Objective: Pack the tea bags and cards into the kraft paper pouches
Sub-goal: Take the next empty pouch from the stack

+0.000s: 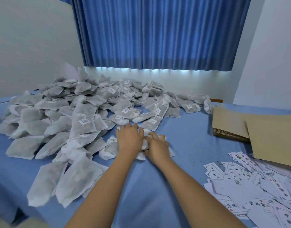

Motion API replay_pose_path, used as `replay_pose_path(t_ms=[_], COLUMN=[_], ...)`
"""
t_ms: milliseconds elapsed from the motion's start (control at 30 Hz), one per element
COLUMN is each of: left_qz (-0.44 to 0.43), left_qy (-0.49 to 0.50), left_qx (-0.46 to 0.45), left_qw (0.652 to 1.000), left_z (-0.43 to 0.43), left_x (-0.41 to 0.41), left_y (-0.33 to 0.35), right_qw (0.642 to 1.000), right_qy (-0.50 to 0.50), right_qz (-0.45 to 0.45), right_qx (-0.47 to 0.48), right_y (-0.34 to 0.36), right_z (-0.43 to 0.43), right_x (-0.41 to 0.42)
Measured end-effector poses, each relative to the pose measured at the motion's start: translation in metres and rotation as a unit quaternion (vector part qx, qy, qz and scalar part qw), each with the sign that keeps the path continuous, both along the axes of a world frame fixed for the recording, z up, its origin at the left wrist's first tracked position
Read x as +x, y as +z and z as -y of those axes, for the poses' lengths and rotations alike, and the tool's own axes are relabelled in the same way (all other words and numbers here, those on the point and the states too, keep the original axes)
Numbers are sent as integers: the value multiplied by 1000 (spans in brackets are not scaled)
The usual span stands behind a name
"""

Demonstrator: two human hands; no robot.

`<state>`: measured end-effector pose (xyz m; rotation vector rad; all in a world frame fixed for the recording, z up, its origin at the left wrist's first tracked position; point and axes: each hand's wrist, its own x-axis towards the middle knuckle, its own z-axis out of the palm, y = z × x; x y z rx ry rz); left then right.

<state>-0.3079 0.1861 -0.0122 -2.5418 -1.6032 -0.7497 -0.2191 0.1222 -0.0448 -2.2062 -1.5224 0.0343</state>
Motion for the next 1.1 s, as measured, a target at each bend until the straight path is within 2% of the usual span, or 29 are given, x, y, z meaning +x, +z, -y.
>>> replay_pose_path(t_ms=[67,167,300,400,500,600,667,767,867,933,967,1033,1100], left_qz=[-16,23,85,49,-41,-129,-145,-123,-59,-42,-44,-37,5], left_qy=[-8,-70,-96,-78,-49,-13,42,146,187,183,184,191,147], left_qx=[-67,-182,-190,-212,-156,-35,-7,-41,-120,-155,-157,-149,-170], left_qw=[998,980,973,973,986,991,988,981,973,970,969,970,974], left_z=[-3,-9,-21,-34,-55,-94,-133,-196,-253,-281,-293,-308,-314], left_x=[-3,1,16,33,46,50,49,40,26,22,23,37,61], left_y=[-5,-22,-31,-30,-27,-11,6,21,12,0,-5,-15,-23], right_qw=[1000,999,998,997,999,980,968,957,930,921,922,940,959], right_qy=[-16,-35,-56,-72,-30,24,-50,-234,-327,-352,-339,-241,-167], right_qz=[5,7,13,10,-24,-188,-208,-148,-148,-159,-183,-239,-227], right_qx=[4,1,18,16,-14,57,131,87,81,58,46,34,-3], right_y=[-2,-4,-11,-9,0,21,37,44,41,42,41,30,16], right_z=[-3,-12,-23,-35,-53,-73,-91,-115,-140,-158,-169,-192,-206], right_x=[10,17,23,37,53,88,134,220,303,349,365,381,369])
